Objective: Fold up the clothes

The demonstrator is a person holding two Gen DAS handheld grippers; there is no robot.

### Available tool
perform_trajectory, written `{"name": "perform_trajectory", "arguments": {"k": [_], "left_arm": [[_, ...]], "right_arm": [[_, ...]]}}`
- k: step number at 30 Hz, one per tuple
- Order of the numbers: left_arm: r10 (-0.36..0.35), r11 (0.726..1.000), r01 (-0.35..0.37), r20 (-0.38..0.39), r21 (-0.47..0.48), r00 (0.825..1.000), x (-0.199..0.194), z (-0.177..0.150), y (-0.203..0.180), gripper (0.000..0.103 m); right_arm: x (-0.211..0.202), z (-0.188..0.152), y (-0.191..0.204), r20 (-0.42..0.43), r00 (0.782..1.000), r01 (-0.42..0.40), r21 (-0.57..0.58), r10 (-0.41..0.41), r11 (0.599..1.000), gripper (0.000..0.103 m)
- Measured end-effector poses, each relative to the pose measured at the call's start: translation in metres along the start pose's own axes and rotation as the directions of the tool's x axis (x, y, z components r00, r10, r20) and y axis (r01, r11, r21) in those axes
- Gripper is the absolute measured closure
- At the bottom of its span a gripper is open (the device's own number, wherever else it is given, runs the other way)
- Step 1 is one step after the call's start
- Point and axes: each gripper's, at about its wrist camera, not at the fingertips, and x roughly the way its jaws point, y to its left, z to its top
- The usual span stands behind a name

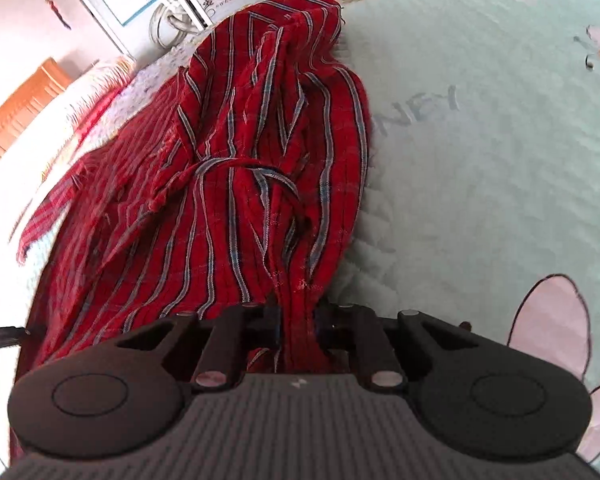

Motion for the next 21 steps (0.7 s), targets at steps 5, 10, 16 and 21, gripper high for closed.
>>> {"name": "perform_trajectory", "arguments": {"k": [5, 10, 16, 21], "left_arm": [[0.095, 0.993, -0.088, 0.089, -0.076, 0.992, -0.024, -0.007, -0.001, 0.076], [0.153, 0.988, -0.148, 0.153, -0.046, 0.976, -0.053, -0.016, -0.022, 0.071], [0.086, 0.996, -0.086, 0.110, -0.007, 0.990, -0.049, -0.026, -0.061, 0.069], [0.049, 0.999, -0.049, 0.071, -0.003, 0.996, -0.030, -0.029, -0.092, 0.068]], "right_arm": [[-0.015, -0.003, -0.021, 0.034, 0.997, -0.073, 0.099, 0.070, 0.992, 0.075], [-0.040, -0.013, -0.055, 0.127, 0.981, -0.180, 0.288, 0.149, 0.940, 0.060], [-0.051, -0.023, -0.100, 0.225, 0.962, -0.252, 0.508, 0.156, 0.823, 0.059], [-0.029, -0.016, -0.086, 0.107, 0.960, -0.281, 0.425, 0.260, 0.861, 0.084]]}}
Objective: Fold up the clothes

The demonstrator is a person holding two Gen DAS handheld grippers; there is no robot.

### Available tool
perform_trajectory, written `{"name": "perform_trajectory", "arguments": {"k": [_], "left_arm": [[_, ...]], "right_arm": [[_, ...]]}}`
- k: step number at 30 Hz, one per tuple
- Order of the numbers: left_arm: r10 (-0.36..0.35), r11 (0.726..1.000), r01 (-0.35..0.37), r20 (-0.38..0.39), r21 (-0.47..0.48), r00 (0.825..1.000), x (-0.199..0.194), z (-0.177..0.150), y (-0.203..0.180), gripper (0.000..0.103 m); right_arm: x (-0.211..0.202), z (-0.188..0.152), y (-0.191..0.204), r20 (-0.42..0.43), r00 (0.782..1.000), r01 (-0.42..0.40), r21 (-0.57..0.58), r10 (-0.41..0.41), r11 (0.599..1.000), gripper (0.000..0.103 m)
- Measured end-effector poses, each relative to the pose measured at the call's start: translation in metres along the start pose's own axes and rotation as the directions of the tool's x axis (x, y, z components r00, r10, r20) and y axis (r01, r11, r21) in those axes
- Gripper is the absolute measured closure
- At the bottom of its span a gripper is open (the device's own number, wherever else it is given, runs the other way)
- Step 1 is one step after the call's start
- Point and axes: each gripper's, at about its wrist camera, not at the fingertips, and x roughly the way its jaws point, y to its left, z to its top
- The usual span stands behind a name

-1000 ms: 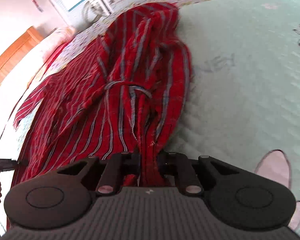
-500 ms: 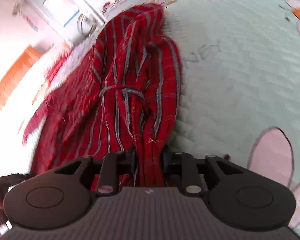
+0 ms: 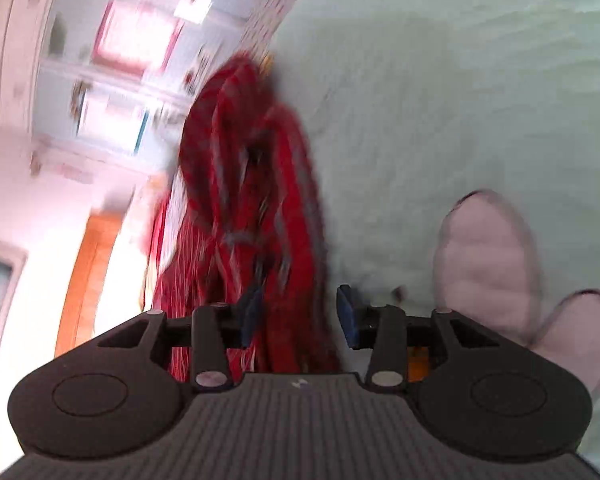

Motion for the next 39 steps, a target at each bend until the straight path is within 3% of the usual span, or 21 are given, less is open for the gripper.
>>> {"name": "perform_trajectory", "arguments": {"k": [1, 4, 6, 7, 9, 10, 11, 12, 14, 15, 16, 17, 19, 20, 22, 25, 28, 29, 32, 36, 39], "left_arm": [[-0.001, 1.000, 0.001, -0.010, 0.003, 1.000, 0.004, -0.001, -0.006, 0.068], [0.011, 1.000, -0.011, -0.038, -0.007, 0.999, 0.011, -0.001, -0.013, 0.068], [0.029, 0.999, -0.029, -0.035, -0.014, 0.999, 0.010, 0.001, -0.014, 0.068], [0.038, 0.999, -0.039, -0.032, -0.017, 0.999, 0.009, 0.001, -0.015, 0.068], [0.051, 0.998, -0.052, -0.030, -0.029, 0.998, 0.009, 0.001, -0.015, 0.068], [0.057, 0.998, -0.058, -0.028, -0.035, 0.998, 0.009, 0.000, -0.015, 0.067], [0.061, 0.997, -0.063, -0.031, -0.043, 0.998, 0.010, -0.001, -0.016, 0.068], [0.062, 0.996, -0.064, -0.032, -0.054, 0.998, 0.010, -0.003, -0.017, 0.068], [0.060, 0.996, -0.062, -0.031, -0.068, 0.998, 0.011, -0.007, -0.021, 0.068], [0.058, 0.996, -0.060, -0.028, -0.062, 0.998, 0.011, -0.009, -0.024, 0.068], [0.056, 0.997, -0.057, -0.024, -0.051, 0.998, 0.010, -0.010, -0.027, 0.068], [0.052, 0.998, -0.052, -0.021, -0.036, 0.998, 0.010, -0.011, -0.031, 0.068], [0.030, 1.000, -0.030, -0.024, -0.001, 0.999, 0.009, -0.013, -0.039, 0.067], [0.020, 1.000, -0.019, -0.027, 0.018, 0.999, 0.009, -0.014, -0.042, 0.067], [0.006, 0.999, -0.005, -0.035, 0.036, 0.999, 0.007, -0.015, -0.043, 0.066], [-0.016, 1.000, 0.017, -0.047, 0.018, 0.999, 0.005, -0.017, -0.036, 0.065], [-0.036, 0.999, 0.035, -0.052, -0.014, 0.998, 0.000, -0.021, -0.025, 0.064], [-0.044, 0.999, 0.043, -0.052, -0.025, 0.998, -0.001, -0.023, -0.022, 0.064], [-0.071, 0.996, 0.068, -0.053, -0.055, 0.996, -0.007, -0.027, -0.010, 0.063], [-0.093, 0.993, 0.089, -0.052, -0.078, 0.994, -0.013, -0.031, 0.003, 0.062], [-0.106, 0.990, 0.102, -0.042, -0.094, 0.993, -0.019, -0.032, 0.012, 0.060]], "right_arm": [[0.004, 0.001, 0.006, -0.026, 0.999, 0.023, -0.045, -0.024, 0.999, 0.096], [0.011, 0.013, 0.031, -0.069, 0.982, 0.156, -0.242, -0.178, 0.958, 0.097], [0.004, 0.030, 0.063, 0.004, 0.935, 0.311, -0.492, -0.355, 0.813, 0.097], [0.001, 0.040, 0.077, 0.108, 0.886, 0.415, -0.617, -0.451, 0.668, 0.097], [-0.005, 0.065, 0.101, 0.450, 0.703, 0.635, -0.746, -0.551, 0.201, 0.097], [-0.007, 0.079, 0.109, 0.625, 0.586, 0.710, -0.703, -0.517, -0.045, 0.095], [-0.007, 0.096, 0.108, 0.765, 0.467, 0.766, -0.600, -0.444, -0.228, 0.084], [-0.008, 0.118, 0.105, 0.825, 0.390, 0.794, -0.526, -0.408, -0.305, 0.063], [-0.018, 0.163, 0.102, 0.819, 0.308, 0.869, -0.449, -0.484, -0.207, 0.047], [-0.027, 0.170, 0.103, 0.793, 0.323, 0.899, -0.428, -0.517, -0.094, 0.047], [-0.036, 0.169, 0.106, 0.751, 0.385, 0.901, -0.433, -0.536, 0.041, 0.047], [-0.041, 0.161, 0.107, 0.687, 0.489, 0.863, -0.469, -0.537, 0.186, 0.047], [-0.040, 0.131, 0.107, 0.469, 0.763, 0.645, -0.592, -0.443, 0.483, 0.047], [-0.036, 0.111, 0.108, 0.353, 0.860, 0.509, -0.636, -0.369, 0.579, 0.047], [-0.013, 0.062, 0.117, 0.190, 0.944, 0.319, -0.745, -0.271, 0.586, 0.047], [0.024, 0.004, 0.133, 0.090, 0.964, 0.196, -0.879, -0.252, 0.435, 0.047], [0.054, -0.034, 0.144, 0.101, 0.940, 0.186, -0.952, -0.325, 0.243, 0.054], [0.058, -0.037, 0.149, 0.124, 0.926, 0.201, -0.961, -0.356, 0.189, 0.089], [0.056, -0.043, 0.172, 0.170, 0.896, 0.229, -0.968, -0.411, 0.099, 0.102], [0.058, -0.038, 0.223, 0.164, 0.896, 0.239, -0.961, -0.412, 0.139, 0.102], [0.064, -0.028, 0.266, 0.028, 0.941, 0.154, -0.924, -0.338, 0.350, 0.101]]}}
